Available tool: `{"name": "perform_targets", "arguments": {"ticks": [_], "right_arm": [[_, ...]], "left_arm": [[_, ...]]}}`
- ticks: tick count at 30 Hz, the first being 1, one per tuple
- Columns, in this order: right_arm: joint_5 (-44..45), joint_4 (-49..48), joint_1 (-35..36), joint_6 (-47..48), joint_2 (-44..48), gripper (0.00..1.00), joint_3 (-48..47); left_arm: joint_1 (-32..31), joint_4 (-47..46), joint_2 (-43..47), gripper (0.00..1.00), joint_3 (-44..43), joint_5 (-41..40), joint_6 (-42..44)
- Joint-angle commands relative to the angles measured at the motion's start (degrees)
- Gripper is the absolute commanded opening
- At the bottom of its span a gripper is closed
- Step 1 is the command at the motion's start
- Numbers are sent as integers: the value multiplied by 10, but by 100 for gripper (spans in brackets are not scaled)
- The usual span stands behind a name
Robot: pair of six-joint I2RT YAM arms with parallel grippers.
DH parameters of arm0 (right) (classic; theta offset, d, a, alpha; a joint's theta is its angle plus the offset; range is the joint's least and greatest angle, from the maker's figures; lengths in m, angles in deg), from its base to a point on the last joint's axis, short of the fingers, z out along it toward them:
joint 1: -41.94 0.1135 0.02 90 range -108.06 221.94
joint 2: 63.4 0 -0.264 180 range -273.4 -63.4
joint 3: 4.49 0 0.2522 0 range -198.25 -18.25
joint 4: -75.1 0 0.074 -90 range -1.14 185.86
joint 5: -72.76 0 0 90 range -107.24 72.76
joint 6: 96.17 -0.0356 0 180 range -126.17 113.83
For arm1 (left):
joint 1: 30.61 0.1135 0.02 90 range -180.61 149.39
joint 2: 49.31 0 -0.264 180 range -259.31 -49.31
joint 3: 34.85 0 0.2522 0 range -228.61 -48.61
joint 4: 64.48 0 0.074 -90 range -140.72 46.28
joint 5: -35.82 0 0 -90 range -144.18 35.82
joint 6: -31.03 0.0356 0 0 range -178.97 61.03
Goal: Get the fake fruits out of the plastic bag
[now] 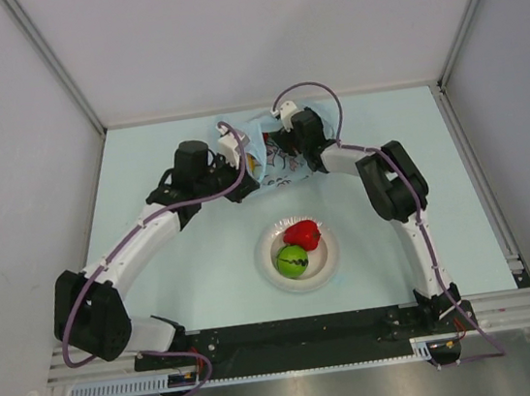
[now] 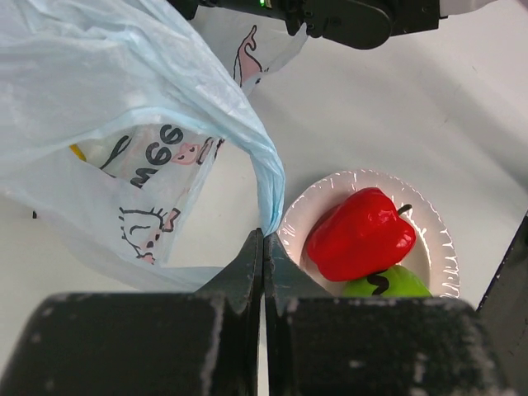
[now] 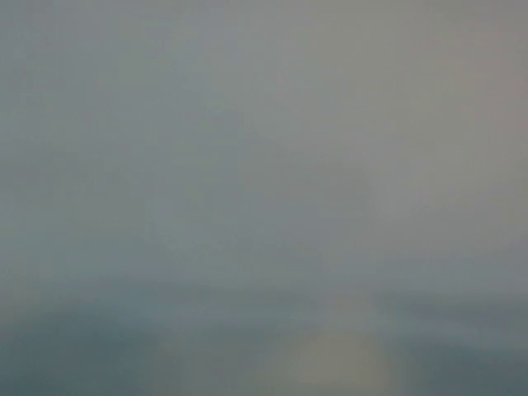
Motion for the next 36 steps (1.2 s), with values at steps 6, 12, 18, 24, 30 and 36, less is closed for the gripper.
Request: {"name": "perform_targets", "arguments": {"ticks": [6, 12, 18, 24, 30, 36], "right_arm": [[10, -4, -14, 57, -2, 91, -13], [-74, 26, -22, 97, 22, 65, 3], [-153, 104, -22, 58, 116, 45, 10], [-255, 188, -9, 48, 239, 41, 66], [-350, 269, -4, 10, 313, 37, 104], [-430, 309, 10, 40, 416, 36, 171]], "left_arm": [[2, -8, -3, 0, -20, 14, 15], [2, -5, 4, 0, -15, 10, 17], [2, -10, 7, 1, -5, 5, 17], [2, -24, -6, 0, -5, 6, 6], [2, -31, -13, 0, -13, 10, 3], [2, -30, -14, 0, -13, 9, 3]]}}
